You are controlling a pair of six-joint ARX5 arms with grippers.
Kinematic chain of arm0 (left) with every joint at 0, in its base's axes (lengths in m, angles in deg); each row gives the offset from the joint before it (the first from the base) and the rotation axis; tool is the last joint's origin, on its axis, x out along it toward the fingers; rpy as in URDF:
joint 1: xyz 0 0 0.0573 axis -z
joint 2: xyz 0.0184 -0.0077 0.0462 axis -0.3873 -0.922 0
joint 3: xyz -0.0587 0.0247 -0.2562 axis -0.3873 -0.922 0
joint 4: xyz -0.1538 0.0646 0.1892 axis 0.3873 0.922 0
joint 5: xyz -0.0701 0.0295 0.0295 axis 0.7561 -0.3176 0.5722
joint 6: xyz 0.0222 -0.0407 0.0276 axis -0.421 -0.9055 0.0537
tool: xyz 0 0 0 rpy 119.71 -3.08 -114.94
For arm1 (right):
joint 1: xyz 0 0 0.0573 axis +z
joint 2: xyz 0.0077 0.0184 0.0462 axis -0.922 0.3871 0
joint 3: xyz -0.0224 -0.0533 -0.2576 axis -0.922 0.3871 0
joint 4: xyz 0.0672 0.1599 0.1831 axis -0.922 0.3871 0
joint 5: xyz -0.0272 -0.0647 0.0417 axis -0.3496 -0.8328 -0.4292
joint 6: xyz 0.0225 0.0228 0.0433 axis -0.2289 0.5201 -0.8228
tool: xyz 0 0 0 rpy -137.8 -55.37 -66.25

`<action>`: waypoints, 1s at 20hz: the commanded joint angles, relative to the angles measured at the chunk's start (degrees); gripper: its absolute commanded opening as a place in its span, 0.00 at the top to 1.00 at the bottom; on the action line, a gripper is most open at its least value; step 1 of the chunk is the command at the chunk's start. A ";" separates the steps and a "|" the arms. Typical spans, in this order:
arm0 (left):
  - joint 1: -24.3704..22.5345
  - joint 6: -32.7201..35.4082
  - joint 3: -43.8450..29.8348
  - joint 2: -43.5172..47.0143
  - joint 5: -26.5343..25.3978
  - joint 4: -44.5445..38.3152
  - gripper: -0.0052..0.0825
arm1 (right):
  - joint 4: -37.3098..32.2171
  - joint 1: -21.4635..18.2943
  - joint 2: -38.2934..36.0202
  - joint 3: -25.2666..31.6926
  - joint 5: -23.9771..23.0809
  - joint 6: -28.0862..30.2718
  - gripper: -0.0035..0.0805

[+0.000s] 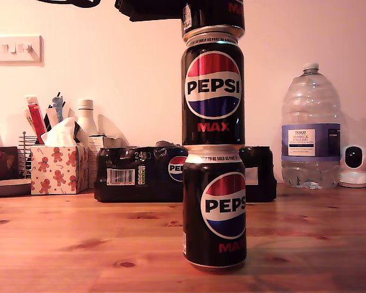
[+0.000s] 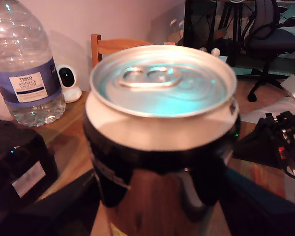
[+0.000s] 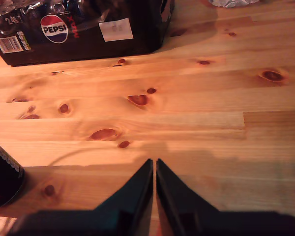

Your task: Stack up the Pepsi cans on top of each other

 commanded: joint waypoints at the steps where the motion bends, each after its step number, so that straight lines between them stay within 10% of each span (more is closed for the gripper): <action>1: 0.17 0.46 -0.44 0.28 0.17 -2.56 0.54 | -0.17 -0.37 0.04 1.01 0.15 -0.15 0.97; 20: 0.17 0.44 -0.44 0.28 -0.22 1.07 0.54 | -0.17 -0.37 0.04 1.01 0.15 -0.15 0.97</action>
